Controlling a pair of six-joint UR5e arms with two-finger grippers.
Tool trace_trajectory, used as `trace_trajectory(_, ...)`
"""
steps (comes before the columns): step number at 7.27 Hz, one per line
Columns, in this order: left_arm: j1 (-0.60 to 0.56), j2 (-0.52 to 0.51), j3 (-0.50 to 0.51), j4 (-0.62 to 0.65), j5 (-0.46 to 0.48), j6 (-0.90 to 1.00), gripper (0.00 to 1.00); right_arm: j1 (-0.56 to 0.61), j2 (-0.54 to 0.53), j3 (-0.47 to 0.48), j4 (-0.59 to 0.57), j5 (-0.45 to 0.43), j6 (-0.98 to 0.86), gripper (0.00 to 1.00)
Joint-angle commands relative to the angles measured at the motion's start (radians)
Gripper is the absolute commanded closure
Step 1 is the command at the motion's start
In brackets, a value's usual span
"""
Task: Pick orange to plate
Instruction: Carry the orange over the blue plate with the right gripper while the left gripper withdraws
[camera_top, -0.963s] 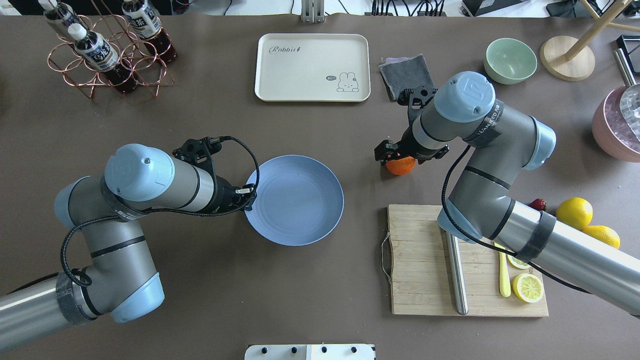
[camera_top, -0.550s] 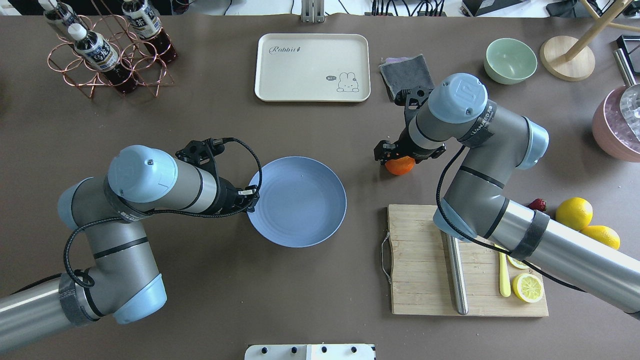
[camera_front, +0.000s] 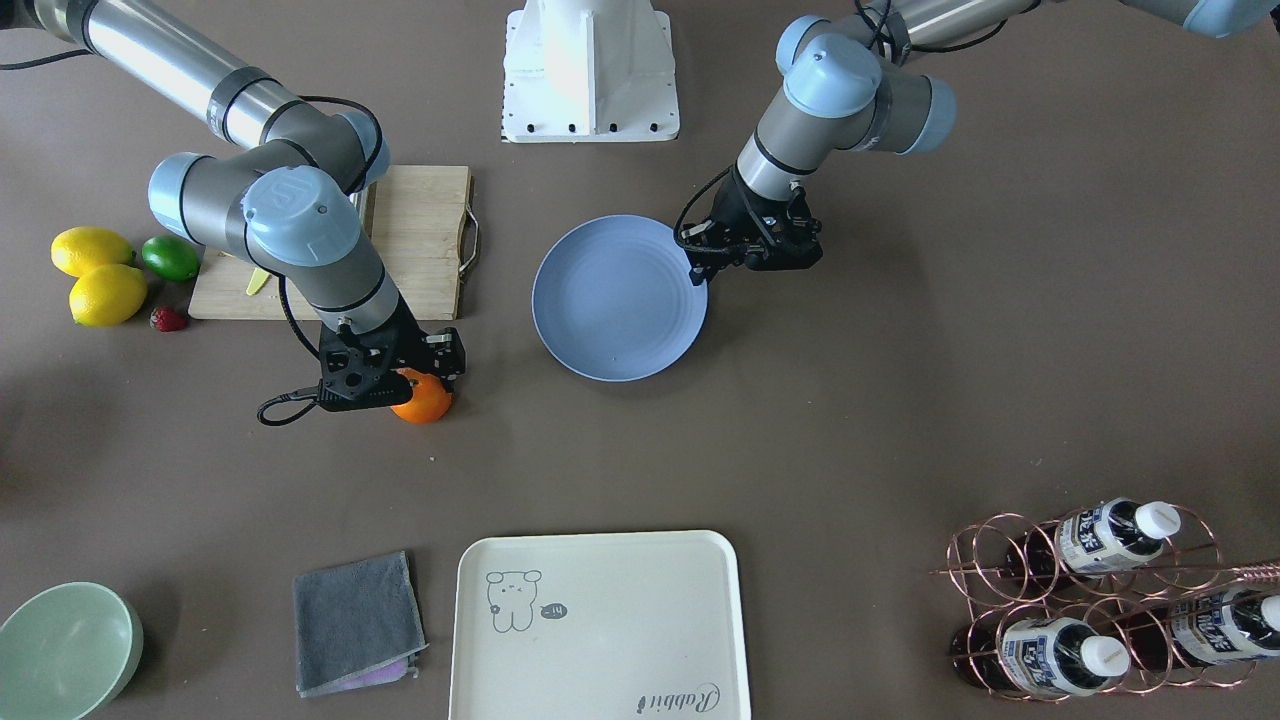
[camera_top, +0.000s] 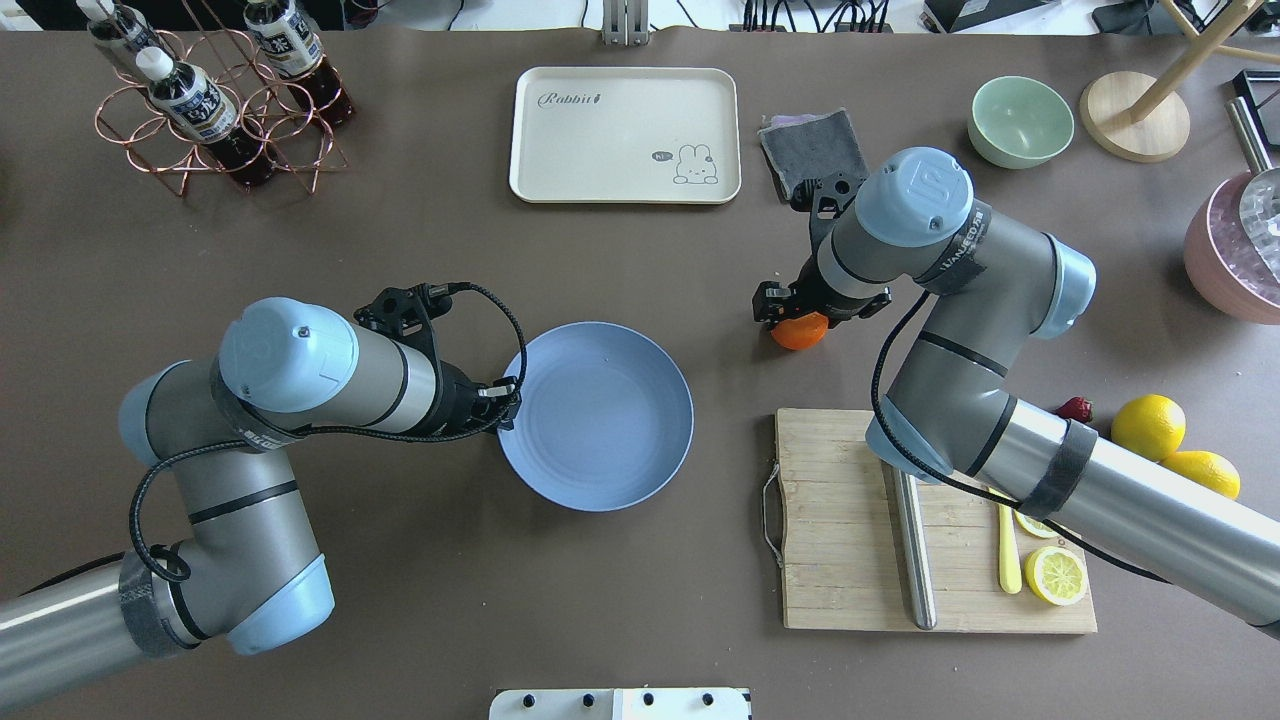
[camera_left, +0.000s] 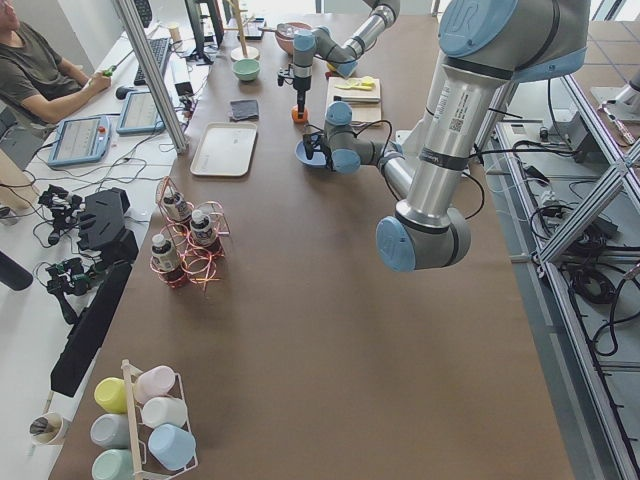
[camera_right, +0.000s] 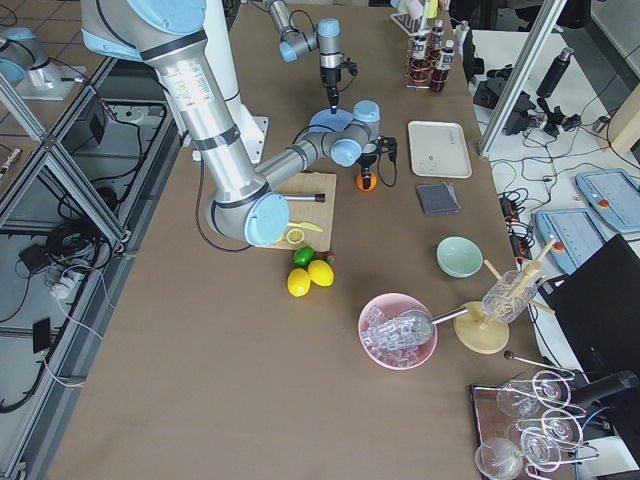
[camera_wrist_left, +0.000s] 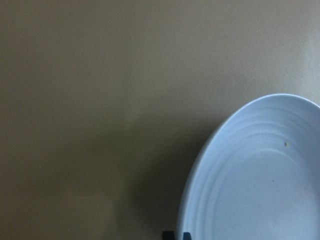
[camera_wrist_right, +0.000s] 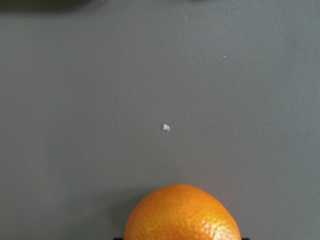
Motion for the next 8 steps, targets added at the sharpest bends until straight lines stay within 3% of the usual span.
trace_trajectory(1,-0.004,-0.003,-0.008,-0.001,-0.001,0.001,0.03,0.000,0.009,0.025,0.000,0.000,0.004,1.00)
trace_trajectory(4,-0.152,0.006,-0.015,0.008,-0.071,0.117,0.03,-0.053,0.099,0.034,-0.028,-0.014,0.128,1.00)
trace_trajectory(6,-0.277,0.071,-0.006,0.006,-0.159,0.278,0.03,-0.147,0.160,0.001,-0.029,-0.104,0.219,1.00)
trace_trajectory(8,-0.320,0.069,0.033,0.008,-0.187,0.324,0.03,-0.179,0.208,-0.024,-0.031,-0.118,0.269,1.00)
